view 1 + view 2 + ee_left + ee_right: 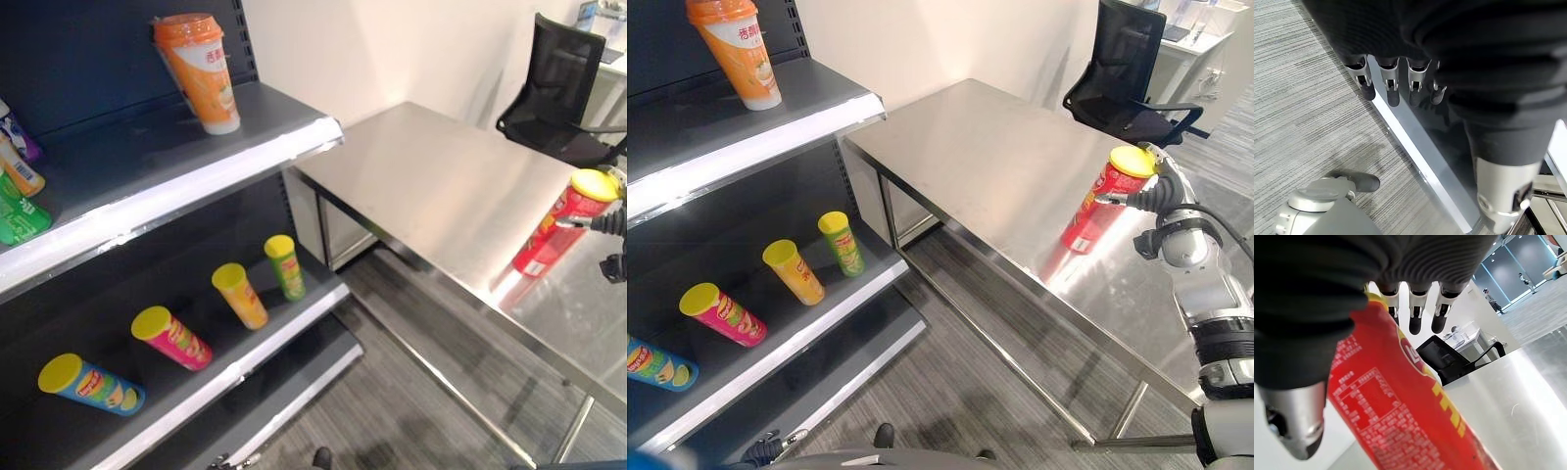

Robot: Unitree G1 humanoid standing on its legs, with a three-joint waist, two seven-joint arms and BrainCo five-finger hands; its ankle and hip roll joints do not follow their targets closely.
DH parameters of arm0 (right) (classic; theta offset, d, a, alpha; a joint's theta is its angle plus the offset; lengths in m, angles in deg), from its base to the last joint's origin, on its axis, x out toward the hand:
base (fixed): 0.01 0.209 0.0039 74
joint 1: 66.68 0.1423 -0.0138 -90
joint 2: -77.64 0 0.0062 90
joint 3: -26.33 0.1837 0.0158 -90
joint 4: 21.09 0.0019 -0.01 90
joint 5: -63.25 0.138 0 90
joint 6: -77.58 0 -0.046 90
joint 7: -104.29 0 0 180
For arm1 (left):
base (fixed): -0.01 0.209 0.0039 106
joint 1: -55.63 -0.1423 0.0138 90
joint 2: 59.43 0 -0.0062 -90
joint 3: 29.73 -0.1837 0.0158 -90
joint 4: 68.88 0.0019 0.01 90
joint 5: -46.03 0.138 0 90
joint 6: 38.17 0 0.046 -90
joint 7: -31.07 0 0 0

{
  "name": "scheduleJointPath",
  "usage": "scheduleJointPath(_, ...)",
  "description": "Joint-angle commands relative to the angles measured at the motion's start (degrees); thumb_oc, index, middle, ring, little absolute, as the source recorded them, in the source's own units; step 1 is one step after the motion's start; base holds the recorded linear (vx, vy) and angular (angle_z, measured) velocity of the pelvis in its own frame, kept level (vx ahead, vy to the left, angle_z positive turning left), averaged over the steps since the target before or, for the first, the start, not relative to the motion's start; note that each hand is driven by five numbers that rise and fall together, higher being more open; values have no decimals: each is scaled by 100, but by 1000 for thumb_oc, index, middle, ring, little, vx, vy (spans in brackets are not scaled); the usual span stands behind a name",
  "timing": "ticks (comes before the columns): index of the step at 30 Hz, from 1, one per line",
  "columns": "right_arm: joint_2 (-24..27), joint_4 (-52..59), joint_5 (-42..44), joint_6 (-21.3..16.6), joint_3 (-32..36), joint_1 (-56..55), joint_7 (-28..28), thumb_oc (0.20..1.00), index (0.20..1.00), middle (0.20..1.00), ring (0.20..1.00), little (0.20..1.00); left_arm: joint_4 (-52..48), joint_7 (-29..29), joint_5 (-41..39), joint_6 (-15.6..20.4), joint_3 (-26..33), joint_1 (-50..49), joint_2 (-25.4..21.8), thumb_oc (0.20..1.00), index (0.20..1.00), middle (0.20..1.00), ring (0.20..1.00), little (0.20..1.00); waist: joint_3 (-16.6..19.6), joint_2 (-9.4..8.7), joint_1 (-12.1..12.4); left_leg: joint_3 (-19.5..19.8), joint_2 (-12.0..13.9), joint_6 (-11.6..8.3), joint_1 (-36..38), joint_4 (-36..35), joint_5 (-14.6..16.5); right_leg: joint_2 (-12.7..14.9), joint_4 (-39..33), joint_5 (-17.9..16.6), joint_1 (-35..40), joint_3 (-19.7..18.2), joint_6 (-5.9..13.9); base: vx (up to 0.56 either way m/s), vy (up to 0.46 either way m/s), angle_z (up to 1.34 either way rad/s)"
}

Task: Put the goods on the table back onto the shelves and tidy them up.

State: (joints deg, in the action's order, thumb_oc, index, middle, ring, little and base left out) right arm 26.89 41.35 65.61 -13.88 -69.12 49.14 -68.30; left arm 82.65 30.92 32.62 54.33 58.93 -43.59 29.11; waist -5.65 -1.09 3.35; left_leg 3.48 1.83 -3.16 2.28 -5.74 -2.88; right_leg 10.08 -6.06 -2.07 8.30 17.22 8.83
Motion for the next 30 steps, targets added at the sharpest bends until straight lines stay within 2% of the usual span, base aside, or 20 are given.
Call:
scheduleJointPath(1, 70, -182, -16, -82, -233, 757, 234, 1000, 1000, 1000, 1000, 1000, 161, 124, -144, 86, -251, 339, -267, 1000, 1000, 1000, 1000, 1000, 40, -62, 266, -316, 334, -359, 200, 74, 500, 175, 106, 397, 174, 22, 194, 0, 0, 0)
scheduleJointPath(21, -52, -502, 19, -21, -507, 1041, 214, 1000, 1000, 1000, 1000, 1000, 147, 136, -175, 68, -286, 328, -290, 1000, 1000, 1000, 1000, 1000, 52, -66, 311, -288, 303, -337, 214, 74, 518, 181, 106, 395, 191, 32, 191, 0, 0, 0)
scheduleJointPath(22, -43, -549, 2, -8, -554, 1063, 188, 485, 485, 485, 485, 485, 139, 138, -164, 67, -295, 328, -291, 1000, 1000, 1000, 1000, 1000, 51, -66, 316, -292, 305, -340, 211, 74, 515, 183, 106, 396, 195, 46, 191, 0, 0, 0)
scheduleJointPath(23, -50, -583, 19, 2, -573, 1057, 156, 200, 200, 200, 200, 200, 140, 131, -161, 66, -296, 319, -290, 1000, 1000, 1000, 1000, 1000, 49, -66, 311, -290, 308, -340, 211, 74, 514, 185, 106, 395, 197, 51, 191, 0, 0, 0)
scheduleJointPath(30, -12, -532, 20, -7, -559, 1010, 145, 200, 200, 200, 200, 200, 160, 136, -173, 59, -289, 341, -295, 1000, 1000, 1000, 1000, 1000, 38, -68, 295, -283, 313, -350, 216, 74, 517, 181, 106, 397, 201, 59, 191, 0, 0, 0)
